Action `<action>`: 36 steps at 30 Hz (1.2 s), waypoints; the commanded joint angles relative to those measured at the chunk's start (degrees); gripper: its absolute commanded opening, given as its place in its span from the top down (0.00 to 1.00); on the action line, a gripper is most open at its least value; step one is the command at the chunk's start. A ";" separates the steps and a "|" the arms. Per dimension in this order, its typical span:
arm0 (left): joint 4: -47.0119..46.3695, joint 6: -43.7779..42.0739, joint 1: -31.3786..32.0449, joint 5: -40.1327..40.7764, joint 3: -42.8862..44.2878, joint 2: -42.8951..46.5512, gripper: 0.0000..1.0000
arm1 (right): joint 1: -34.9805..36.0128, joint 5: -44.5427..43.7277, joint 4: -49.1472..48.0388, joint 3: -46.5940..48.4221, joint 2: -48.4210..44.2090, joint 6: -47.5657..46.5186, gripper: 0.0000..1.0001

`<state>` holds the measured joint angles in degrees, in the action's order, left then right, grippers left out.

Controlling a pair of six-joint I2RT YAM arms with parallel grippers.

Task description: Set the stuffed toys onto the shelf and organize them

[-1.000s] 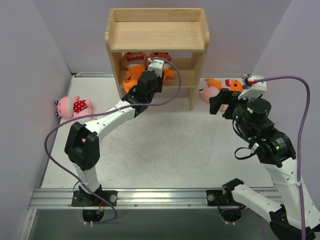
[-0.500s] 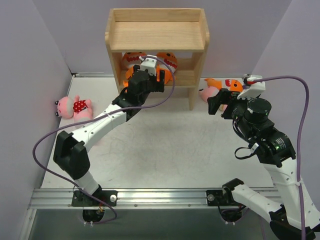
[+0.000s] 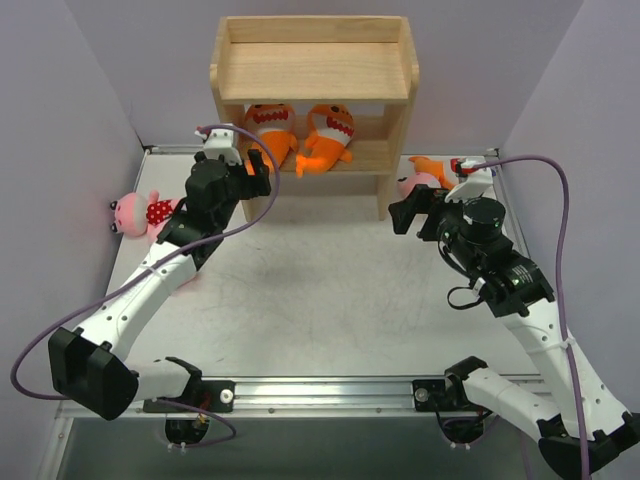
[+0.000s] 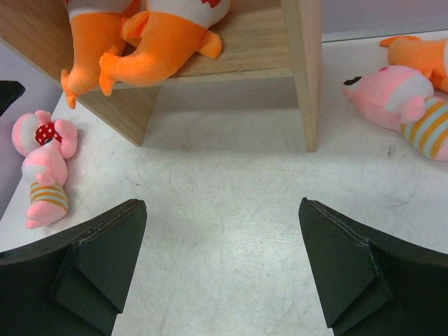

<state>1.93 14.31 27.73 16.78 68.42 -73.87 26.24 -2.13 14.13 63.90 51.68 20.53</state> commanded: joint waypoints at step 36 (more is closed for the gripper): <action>-16.61 -63.34 20.79 4.93 6.72 -19.56 0.18 | -0.05 -4.19 -4.82 -2.29 -3.17 -1.20 0.07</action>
<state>-11.31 -41.32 47.55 18.37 71.77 -91.53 26.28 -3.77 9.54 59.68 49.34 20.67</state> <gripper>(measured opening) 0.826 0.932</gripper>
